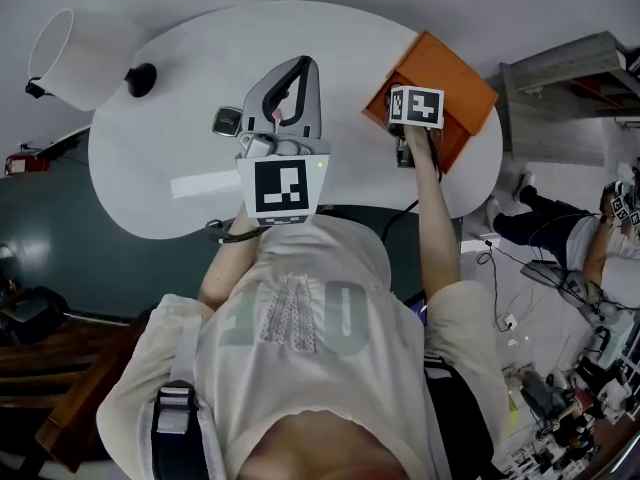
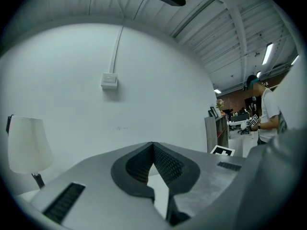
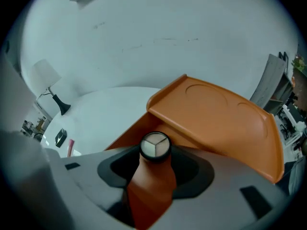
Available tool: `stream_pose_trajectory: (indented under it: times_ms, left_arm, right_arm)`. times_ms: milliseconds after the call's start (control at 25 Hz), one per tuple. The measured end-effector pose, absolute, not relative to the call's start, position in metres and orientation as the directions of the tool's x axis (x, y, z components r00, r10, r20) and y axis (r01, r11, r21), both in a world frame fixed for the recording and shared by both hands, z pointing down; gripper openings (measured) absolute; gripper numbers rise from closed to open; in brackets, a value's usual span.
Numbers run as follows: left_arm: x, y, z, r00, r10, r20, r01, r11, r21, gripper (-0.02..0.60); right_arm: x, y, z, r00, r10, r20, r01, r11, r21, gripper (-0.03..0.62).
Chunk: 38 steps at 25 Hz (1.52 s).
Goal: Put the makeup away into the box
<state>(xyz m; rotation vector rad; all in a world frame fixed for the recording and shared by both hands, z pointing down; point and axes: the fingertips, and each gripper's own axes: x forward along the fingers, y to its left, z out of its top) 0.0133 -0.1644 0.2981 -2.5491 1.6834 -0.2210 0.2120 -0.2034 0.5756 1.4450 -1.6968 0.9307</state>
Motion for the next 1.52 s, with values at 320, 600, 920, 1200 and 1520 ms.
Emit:
stream_pose_trajectory:
  times_ms: [320, 600, 920, 1200, 1520]
  left_arm:
    - [-0.007, -0.164, 0.304, 0.344, -0.934, 0.094, -0.922, -0.355, -0.154, 0.006]
    - [-0.011, -0.163, 0.307, 0.341, -0.935, 0.098, -0.927, -0.352, -0.132, 0.006]
    - [-0.008, -0.160, 0.306, 0.354, -0.930, 0.097, -0.923, -0.364, -0.121, 0.006]
    - [-0.001, -0.156, 0.296, 0.378, -0.923, 0.063, -0.916, -0.383, -0.119, 0.006]
    - [0.003, -0.150, 0.290, 0.381, -0.924, 0.040, -0.917, -0.383, -0.108, 0.006]
  right_arm:
    - [0.210, -0.220, 0.592, -0.076, -0.502, 0.861, -0.994, 0.110, -0.024, 0.213]
    - [0.209, -0.216, 0.592, -0.095, -0.504, 0.858, -0.995, 0.083, -0.061, 0.215]
    - [0.201, -0.189, 0.504, -0.113, -0.730, 0.674, -0.988, 0.011, -0.154, 0.221]
    - [0.177, -0.158, 0.386, -0.144, -0.949, 0.280, -0.982, 0.101, -0.160, 0.005]
    - [0.168, -0.144, 0.369, -0.110, -0.968, 0.225, -0.992, 0.091, -0.089, 0.005]
